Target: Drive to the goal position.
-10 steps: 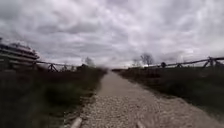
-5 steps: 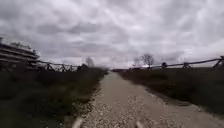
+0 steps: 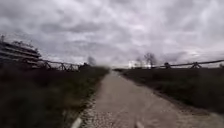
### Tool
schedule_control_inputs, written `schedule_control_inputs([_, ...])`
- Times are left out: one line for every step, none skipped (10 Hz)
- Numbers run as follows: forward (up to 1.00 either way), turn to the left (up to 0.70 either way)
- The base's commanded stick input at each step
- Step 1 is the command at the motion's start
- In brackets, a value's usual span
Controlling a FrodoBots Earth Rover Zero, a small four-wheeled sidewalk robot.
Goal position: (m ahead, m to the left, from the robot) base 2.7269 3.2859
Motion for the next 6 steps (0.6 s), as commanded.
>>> schedule_control_inputs([0.7, 0.0])
schedule_control_inputs([0.7, 0.0])
schedule_control_inputs([0.7, 0.0])
schedule_control_inputs([0.7, 0.0])
schedule_control_inputs([0.7, 0.0])
schedule_control_inputs([0.7, 0.0])
